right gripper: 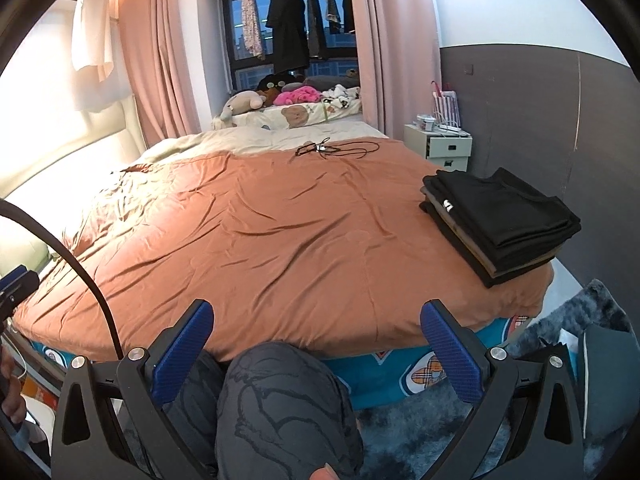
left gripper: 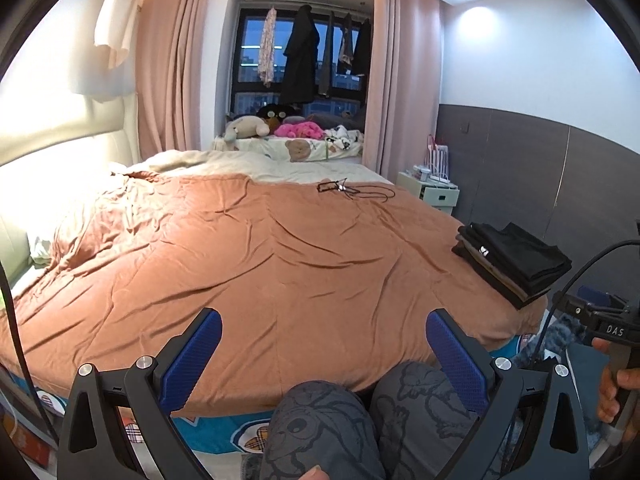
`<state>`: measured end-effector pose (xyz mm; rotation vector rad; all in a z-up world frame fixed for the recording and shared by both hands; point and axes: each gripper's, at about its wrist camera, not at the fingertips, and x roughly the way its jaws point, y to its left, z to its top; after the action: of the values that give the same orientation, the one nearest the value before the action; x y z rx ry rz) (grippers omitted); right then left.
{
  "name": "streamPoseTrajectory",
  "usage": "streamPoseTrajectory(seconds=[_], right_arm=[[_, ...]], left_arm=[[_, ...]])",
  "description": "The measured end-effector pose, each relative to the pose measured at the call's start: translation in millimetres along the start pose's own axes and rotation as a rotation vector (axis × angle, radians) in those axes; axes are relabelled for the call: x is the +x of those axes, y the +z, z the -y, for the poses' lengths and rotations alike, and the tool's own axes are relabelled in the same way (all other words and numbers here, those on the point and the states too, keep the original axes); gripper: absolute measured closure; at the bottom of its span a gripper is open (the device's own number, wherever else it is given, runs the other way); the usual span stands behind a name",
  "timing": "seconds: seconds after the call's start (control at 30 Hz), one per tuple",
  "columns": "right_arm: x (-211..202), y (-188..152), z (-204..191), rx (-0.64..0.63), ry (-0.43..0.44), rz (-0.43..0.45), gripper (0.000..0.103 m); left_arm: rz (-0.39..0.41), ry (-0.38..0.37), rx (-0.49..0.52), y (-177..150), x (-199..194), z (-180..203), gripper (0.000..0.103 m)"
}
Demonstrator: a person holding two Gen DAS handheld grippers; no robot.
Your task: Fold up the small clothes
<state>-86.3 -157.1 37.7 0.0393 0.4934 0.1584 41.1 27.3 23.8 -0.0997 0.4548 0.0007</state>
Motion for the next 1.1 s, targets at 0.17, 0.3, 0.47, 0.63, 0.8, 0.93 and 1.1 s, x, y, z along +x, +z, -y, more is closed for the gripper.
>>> streamPoseTrajectory(seconds=[0.17, 0.3, 0.47, 0.63, 0.8, 0.93, 1.1], right_arm=[[-1.3, -2.1, 0.9, 0.003, -0.009, 0.011, 0.000], [-0.7, -3.1, 0.6, 0.003, -0.011, 0.008, 0.000], [-2.4, -2.5, -3.0, -0.006, -0.011, 0.009, 0.000], [-0.4, -4.1, -4.6, -0.018, -0.016, 0.008, 0.000], [1.1, -3.4, -5.6, -0.022, -0.018, 0.005, 0.000], [1.1, -3.8, -4.8, -0.019, -0.014, 0.000, 0.000], [0.3, -3.1, -5.4, -0.021, -0.017, -0.005, 0.000]], left_arm=[[0.009, 0.008, -0.007, -1.4, -2.3, -3.0, 0.000], [0.012, 0.007, -0.015, -2.0, -3.8, -6.4, 0.000], [0.007, 0.002, -0.023, -2.7, -4.9, -8.2, 0.000], [0.006, 0.001, -0.023, -2.5, -5.4, -8.9, 0.000], [0.005, 0.000, -0.023, -3.0, -5.3, -8.4, 0.000], [0.007, 0.000, -0.024, -3.2, -7.0, -8.7, 0.001], [0.009, 0.001, -0.023, -3.2, -7.9, -9.0, 0.000]])
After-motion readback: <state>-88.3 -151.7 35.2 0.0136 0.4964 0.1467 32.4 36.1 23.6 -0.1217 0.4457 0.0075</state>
